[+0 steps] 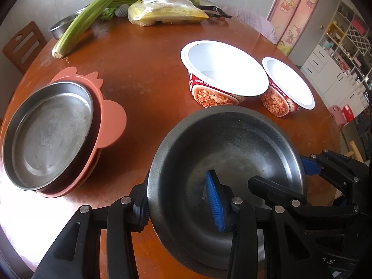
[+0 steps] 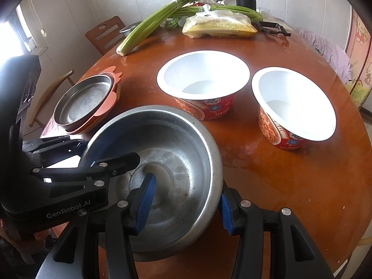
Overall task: Organize plates and bowls
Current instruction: 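Carry the deep steel bowl, lower it onto the table, open left tool, then grasp the rim of the red-printed white bowl with the left tool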
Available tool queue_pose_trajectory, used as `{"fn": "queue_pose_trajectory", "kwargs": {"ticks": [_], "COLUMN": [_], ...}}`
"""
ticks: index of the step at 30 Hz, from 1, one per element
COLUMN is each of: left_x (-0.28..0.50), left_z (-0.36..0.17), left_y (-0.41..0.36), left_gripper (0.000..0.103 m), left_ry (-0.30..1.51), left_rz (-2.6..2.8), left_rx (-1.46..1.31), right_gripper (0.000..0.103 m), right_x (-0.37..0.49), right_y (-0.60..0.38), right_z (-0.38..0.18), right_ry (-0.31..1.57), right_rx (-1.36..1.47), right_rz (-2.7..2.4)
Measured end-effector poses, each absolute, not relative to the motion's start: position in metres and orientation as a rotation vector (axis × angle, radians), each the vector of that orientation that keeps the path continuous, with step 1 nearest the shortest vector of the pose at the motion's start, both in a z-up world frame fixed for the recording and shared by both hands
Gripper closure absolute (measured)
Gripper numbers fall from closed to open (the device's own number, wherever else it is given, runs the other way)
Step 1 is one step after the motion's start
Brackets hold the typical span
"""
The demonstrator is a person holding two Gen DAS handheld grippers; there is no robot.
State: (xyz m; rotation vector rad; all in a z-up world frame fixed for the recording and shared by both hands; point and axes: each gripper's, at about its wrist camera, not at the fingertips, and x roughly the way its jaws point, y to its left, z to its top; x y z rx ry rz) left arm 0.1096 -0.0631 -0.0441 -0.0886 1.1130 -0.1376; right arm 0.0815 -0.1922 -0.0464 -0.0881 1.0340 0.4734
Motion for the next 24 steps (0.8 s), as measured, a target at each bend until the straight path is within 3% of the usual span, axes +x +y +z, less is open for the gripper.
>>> {"fn": "queue_pose_trajectory", "kwargs": {"ticks": [24], "left_x": [0.135], "left_z": [-0.002], "left_y": [-0.047], "left_gripper": [0.059], "left_ry": [1.037], "left_rz": [-0.105], "left_rx": [-0.096], "right_gripper": [0.052], "right_x": [0.113], "right_y": [-0.224], "right_z": [-0.019], "right_ry": [1.006], "right_rx": [0.105], "right_rz": [0.425]}}
